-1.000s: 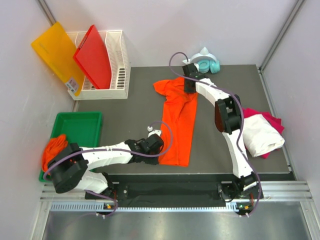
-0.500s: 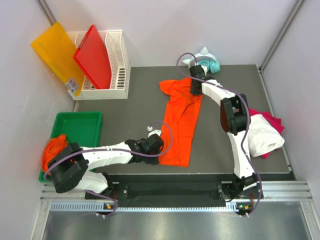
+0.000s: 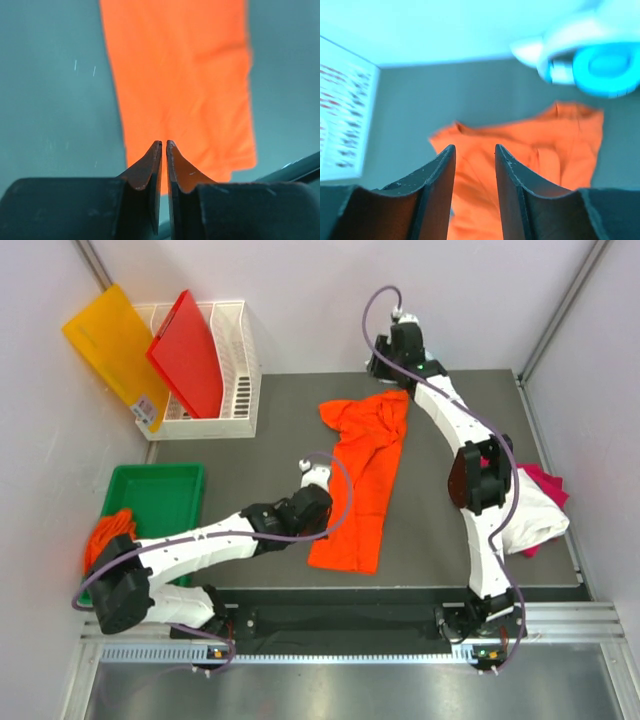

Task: Fold and stack the t-shirts
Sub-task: Grab the bottom of the folded rectangular tshirt with both arms

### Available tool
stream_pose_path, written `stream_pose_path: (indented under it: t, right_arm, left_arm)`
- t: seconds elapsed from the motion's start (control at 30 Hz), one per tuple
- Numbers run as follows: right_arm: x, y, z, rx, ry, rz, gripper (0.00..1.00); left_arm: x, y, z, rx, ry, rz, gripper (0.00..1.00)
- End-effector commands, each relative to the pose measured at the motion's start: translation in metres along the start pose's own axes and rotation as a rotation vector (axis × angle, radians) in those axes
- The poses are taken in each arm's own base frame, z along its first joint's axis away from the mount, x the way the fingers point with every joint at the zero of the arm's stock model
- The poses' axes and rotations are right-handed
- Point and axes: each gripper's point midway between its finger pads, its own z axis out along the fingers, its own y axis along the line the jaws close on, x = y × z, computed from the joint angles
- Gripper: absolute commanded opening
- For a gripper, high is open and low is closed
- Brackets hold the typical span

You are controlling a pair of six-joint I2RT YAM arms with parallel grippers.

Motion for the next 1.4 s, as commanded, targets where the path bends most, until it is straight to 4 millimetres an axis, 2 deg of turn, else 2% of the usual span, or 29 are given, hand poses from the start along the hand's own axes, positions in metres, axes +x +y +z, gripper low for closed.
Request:
stream_pose_path:
  t: [0.0, 0.03, 0.1, 0.2, 0.3, 0.47, 0.63, 0.93, 1.1, 1.2, 1.27, 1.3, 1.37]
  right_arm:
    - [-0.011, 0.001, 0.0, -0.022, -0.013, -0.001, 0.38]
    - [-0.003, -0.001, 0.005, -0.016, 0.01, -0.007, 0.37]
    - [0.021, -0.011, 0.019, 0.003, 0.065, -0.01, 0.35]
    - [0.046, -0.008, 0.031, -0.023, 0.132, -0.007, 0.29]
    - [0.054, -0.001, 0.035, -0.031, 0.141, -0.025, 0.28]
    - [0.054, 0.001, 0.04, -0.033, 0.136, -0.027, 0.28]
    - [0.066, -0.004, 0.048, -0.023, 0.158, -0.027, 0.28]
    - [0.096, -0.03, 0.062, 0.067, 0.219, -0.028, 0.29]
    - [0.103, -0.047, 0.064, 0.125, 0.242, -0.028, 0.29]
    - [0.105, -0.059, 0.062, 0.157, 0.25, -0.027, 0.28]
    - [0.095, -0.062, 0.056, 0.169, 0.228, -0.022, 0.26]
    - [0.1, -0.067, 0.055, 0.186, 0.236, -0.024, 0.26]
    - [0.089, -0.067, 0.05, 0.187, 0.206, -0.023, 0.25]
  left_arm:
    - [-0.041, -0.017, 0.006, 0.007, -0.109, 0.06, 0.13]
    - [-0.044, -0.022, 0.009, 0.015, -0.104, 0.059, 0.11]
    - [-0.027, -0.029, 0.027, 0.034, -0.031, 0.073, 0.09]
    - [-0.007, -0.04, 0.046, 0.068, 0.054, 0.076, 0.05]
    - [0.01, -0.042, 0.062, 0.073, 0.108, 0.074, 0.02]
    - [0.019, -0.044, 0.071, 0.084, 0.137, 0.08, 0.01]
    - [0.024, -0.045, 0.073, 0.092, 0.155, 0.09, 0.01]
    - [0.029, -0.039, 0.073, 0.073, 0.177, 0.105, 0.01]
    - [0.031, -0.039, 0.075, 0.073, 0.185, 0.105, 0.01]
    - [0.031, -0.039, 0.076, 0.072, 0.188, 0.102, 0.01]
    - [0.032, -0.038, 0.076, 0.07, 0.191, 0.1, 0.01]
    - [0.032, -0.039, 0.076, 0.071, 0.19, 0.1, 0.01]
    - [0.032, -0.038, 0.077, 0.068, 0.194, 0.097, 0.01]
